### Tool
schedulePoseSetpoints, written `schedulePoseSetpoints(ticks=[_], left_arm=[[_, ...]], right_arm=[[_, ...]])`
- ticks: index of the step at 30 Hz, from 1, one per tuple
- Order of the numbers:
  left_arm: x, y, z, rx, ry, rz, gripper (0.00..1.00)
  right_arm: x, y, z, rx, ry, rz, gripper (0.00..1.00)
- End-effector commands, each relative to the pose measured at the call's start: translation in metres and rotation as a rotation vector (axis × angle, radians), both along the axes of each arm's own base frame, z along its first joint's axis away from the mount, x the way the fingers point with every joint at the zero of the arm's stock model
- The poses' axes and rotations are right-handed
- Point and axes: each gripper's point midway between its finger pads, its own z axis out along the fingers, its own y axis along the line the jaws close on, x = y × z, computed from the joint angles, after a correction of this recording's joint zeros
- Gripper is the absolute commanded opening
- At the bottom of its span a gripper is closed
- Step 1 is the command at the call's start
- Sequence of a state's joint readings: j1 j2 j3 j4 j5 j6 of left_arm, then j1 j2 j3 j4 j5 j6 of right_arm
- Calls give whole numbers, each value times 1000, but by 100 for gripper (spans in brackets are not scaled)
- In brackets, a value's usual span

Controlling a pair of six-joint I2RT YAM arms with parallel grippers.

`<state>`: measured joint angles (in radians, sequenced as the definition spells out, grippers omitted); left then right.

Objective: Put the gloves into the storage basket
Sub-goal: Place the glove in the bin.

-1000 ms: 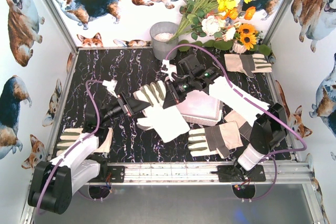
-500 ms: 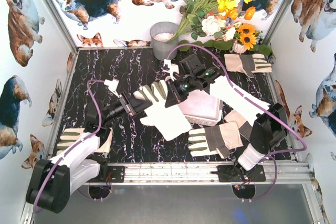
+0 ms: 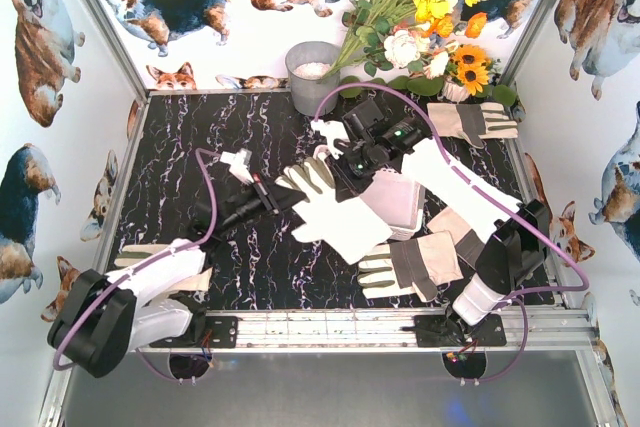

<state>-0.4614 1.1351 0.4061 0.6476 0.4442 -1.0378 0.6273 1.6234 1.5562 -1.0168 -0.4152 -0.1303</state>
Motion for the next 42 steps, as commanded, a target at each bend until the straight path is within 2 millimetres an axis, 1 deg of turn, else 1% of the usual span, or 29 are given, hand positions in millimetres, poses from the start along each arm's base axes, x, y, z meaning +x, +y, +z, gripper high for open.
schedulePoseSetpoints(ticks=[1, 4, 7, 10, 15, 17, 20, 23, 26, 27, 30, 33, 37, 42], left_arm=[[18, -8, 12, 18, -40, 121, 0], [18, -22, 10, 31, -35, 150, 0], [20, -33, -1, 48, -7, 189, 0], [25, -46, -4, 44, 6, 219, 0], [28, -76, -4, 19, 17, 222, 0], [29, -90, -5, 16, 24, 206, 0], [35, -103, -12, 21, 50, 197, 0], [42, -109, -25, 71, 79, 209, 0], [47, -109, -43, 132, 109, 236, 0], [52, -116, -34, 115, 101, 239, 0], [55, -123, -41, 121, 125, 237, 0], [59, -126, -57, 152, 151, 252, 0], [63, -127, -74, 169, 185, 281, 0], [63, -128, -94, 208, 228, 299, 0]], right_arm=[[28, -44, 24, -187, -235, -41, 0], [41, -61, 32, -277, -326, -44, 0], [52, -70, 37, -340, -396, -17, 0], [64, -76, 40, -402, -445, 9, 0], [84, -89, 37, -528, -511, 65, 0], [92, -91, 35, -561, -530, 87, 0], [106, -92, 34, -590, -562, 107, 0], [119, -93, 25, -585, -556, 118, 0], [130, -94, 8, -562, -524, 120, 0], [133, -95, 2, -555, -511, 118, 0], [141, -100, -16, -551, -464, 112, 0], [147, -101, -30, -553, -433, 117, 0], [152, -97, -42, -530, -413, 127, 0], [156, -91, -59, -496, -380, 133, 0]])
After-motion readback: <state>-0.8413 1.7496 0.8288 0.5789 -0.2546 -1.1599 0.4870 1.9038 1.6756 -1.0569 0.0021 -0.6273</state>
